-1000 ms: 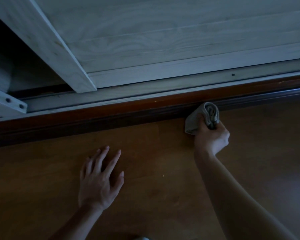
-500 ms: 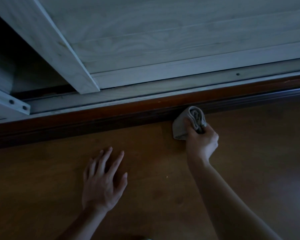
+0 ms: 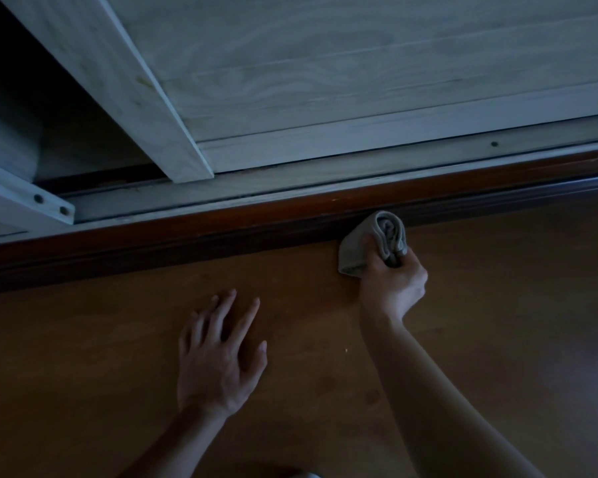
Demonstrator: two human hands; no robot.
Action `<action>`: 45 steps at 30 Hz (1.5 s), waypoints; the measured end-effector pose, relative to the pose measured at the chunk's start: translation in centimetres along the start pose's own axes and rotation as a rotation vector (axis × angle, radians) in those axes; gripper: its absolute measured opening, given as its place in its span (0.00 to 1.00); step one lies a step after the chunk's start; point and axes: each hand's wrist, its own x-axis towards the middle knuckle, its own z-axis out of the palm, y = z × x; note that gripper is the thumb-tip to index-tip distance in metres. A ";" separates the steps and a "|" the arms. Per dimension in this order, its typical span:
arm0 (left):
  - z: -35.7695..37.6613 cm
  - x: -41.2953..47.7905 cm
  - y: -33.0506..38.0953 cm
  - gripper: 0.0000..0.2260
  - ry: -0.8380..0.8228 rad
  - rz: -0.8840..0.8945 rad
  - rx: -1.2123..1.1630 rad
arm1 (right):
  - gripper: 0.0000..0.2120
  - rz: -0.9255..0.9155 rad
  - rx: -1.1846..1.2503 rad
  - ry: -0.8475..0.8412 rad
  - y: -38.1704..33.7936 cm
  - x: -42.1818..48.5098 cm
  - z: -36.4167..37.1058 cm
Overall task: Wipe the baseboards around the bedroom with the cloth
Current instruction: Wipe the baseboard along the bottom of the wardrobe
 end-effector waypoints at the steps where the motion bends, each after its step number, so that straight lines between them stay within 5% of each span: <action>1: 0.0 0.0 0.0 0.27 0.003 0.002 -0.004 | 0.04 0.004 0.007 -0.017 0.1 -0.6 0.6; 17: -0.5 0.0 0.2 0.28 -0.011 -0.005 -0.072 | 0.09 -0.108 -0.152 -0.345 -0.2 -1.5 0.3; 28: -0.2 -0.1 0.7 0.28 0.028 -0.054 -0.053 | 0.08 -0.351 -0.102 -0.261 1.8 3.1 -2.5; 32: -0.7 0.9 4.9 0.27 0.100 -0.088 -0.037 | 0.11 -0.368 -0.093 -0.197 1.3 4.7 -4.1; 36: 0.2 3.1 11.1 0.25 0.060 0.115 -0.142 | 0.09 -0.403 -0.088 -0.232 0.7 5.2 -4.2; 45: 1.1 4.1 12.7 0.26 0.024 0.095 -0.036 | 0.08 -0.310 -0.074 -0.085 0.2 9.5 -8.1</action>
